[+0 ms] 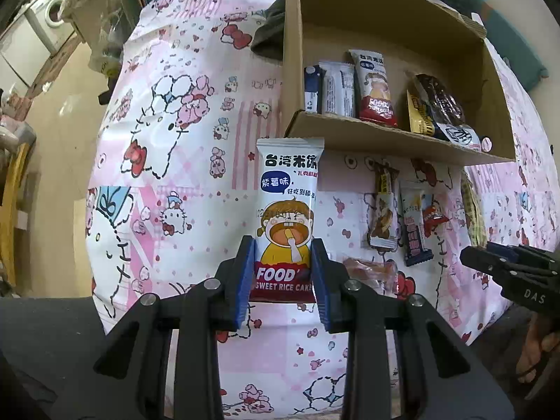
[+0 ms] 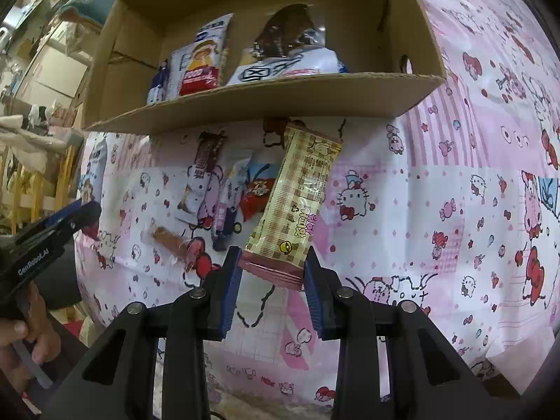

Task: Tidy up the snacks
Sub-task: 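Lift and carry both held snacks over the box and lower them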

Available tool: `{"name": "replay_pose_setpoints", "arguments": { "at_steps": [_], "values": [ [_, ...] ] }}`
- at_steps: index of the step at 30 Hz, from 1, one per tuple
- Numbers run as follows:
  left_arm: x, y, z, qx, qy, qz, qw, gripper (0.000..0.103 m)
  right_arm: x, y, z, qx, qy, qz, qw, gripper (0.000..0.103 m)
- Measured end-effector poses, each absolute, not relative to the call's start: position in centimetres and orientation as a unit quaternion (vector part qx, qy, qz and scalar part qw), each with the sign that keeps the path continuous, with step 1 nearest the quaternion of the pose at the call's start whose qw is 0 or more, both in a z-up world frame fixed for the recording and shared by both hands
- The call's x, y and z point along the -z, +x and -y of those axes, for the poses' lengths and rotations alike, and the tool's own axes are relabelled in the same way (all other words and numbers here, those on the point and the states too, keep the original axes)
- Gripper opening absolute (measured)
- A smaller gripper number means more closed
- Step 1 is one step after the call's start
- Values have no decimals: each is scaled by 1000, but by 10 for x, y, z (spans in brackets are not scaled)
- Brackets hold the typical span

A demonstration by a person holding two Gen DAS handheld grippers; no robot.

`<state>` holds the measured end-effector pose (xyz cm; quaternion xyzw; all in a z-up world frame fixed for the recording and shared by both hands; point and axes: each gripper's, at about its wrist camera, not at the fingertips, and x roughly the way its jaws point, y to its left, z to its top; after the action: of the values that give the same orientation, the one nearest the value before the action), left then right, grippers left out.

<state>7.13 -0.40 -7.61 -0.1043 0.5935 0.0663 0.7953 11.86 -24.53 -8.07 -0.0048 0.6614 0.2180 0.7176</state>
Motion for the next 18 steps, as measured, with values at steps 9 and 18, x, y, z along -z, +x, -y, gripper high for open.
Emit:
{"name": "replay_pose_setpoints", "arguments": {
  "at_steps": [9, 18],
  "values": [
    [56, 57, 4, -65, -110, -570, 812, 27, 62, 107, 241, -268, 43, -644, 715, 36],
    [22, 44, -4, -76, -127, -529, 836, 27, 27, 102, 240, -337, 96, -594, 724, 36]
  ]
}}
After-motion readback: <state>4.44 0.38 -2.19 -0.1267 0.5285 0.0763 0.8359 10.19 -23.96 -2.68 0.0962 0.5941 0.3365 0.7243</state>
